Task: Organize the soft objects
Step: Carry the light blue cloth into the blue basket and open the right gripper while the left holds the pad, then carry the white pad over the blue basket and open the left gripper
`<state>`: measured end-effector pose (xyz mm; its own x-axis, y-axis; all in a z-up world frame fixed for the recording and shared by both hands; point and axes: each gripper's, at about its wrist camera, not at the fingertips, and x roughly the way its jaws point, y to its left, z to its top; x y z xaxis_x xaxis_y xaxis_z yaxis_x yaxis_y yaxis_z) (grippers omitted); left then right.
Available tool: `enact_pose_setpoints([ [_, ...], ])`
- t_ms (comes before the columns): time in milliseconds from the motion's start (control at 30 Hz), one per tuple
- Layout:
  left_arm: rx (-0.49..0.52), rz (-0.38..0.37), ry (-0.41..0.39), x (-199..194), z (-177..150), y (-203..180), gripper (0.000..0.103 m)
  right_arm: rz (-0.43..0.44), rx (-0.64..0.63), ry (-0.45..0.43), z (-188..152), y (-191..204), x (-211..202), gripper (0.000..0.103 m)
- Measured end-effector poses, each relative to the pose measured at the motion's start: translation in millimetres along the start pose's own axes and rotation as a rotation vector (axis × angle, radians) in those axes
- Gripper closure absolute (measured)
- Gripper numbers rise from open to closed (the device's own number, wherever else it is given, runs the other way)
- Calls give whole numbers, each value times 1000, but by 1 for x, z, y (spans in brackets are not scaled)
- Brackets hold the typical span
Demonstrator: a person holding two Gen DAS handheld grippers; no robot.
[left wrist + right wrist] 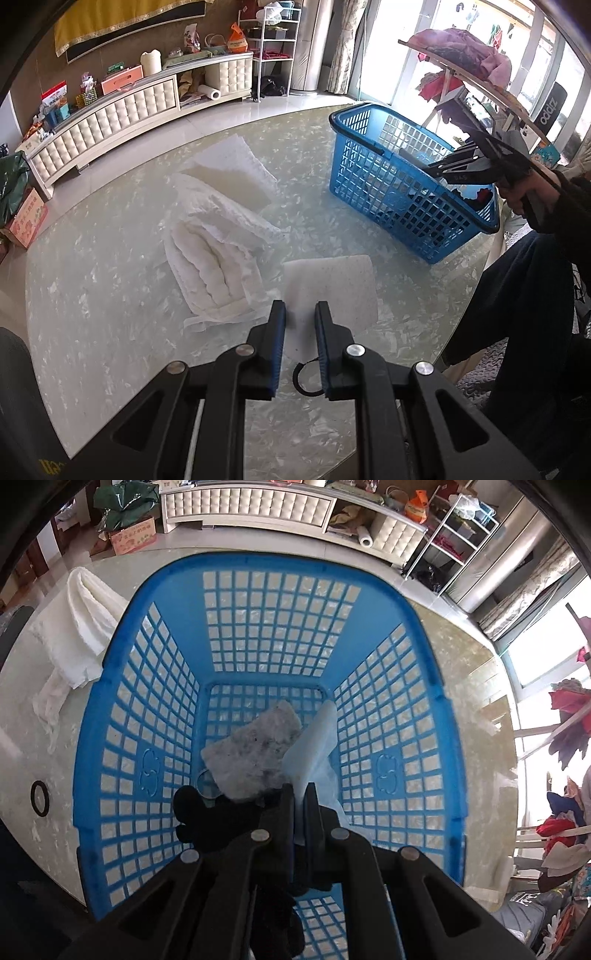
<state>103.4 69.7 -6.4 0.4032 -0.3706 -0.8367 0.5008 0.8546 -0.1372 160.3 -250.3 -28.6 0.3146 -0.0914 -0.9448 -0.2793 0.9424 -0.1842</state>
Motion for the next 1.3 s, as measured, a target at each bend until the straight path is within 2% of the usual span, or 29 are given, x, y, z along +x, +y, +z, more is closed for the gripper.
enact_pose_setpoints([
  [200, 3, 0, 6, 2, 1, -2, 89, 16, 3, 0, -5, 1, -3, 98],
  [267, 5, 2, 9, 3, 1, -2, 89, 7, 4, -9, -4, -1, -5, 95],
  [333, 4, 6, 13, 5, 1, -1, 89, -9, 4, -21, -4, -2, -7, 75],
  [367, 2, 7, 13, 5, 0, -1, 89, -7, 5, -26, -4, -2, -8, 69],
  [433, -2, 10, 15, 5, 0, 0, 89, -4, 13, -44, -5, -2, -14, 49],
  [467, -5, 13, 15, 6, 0, 0, 89, -11, 13, -57, -6, -2, -18, 43],
  [500, -10, 13, 16, 6, 0, 1, 89, -19, 10, -69, -6, -2, -22, 31],
  [533, -15, 11, 16, 6, 0, 1, 89, -27, 6, -83, -7, -2, -27, 24],
  [633, -10, 10, 11, 6, 0, -1, 89, -50, 6, -121, -10, -3, -42, 13],
  [700, 3, 12, 11, 5, 1, -4, 89, -35, 23, -142, -13, -6, -48, 7],
  [867, 22, 22, 11, 4, 12, -16, 89, 9, 83, -201, -25, -20, -64, 1],
  [1033, 19, -1, -6, -3, 28, -35, 89, 34, 124, -263, -42, -38, -85, 0],
  [1300, 38, -14, -51, -27, 66, -72, 89, 35, 99, -318, -76, -40, -93, 0],
])
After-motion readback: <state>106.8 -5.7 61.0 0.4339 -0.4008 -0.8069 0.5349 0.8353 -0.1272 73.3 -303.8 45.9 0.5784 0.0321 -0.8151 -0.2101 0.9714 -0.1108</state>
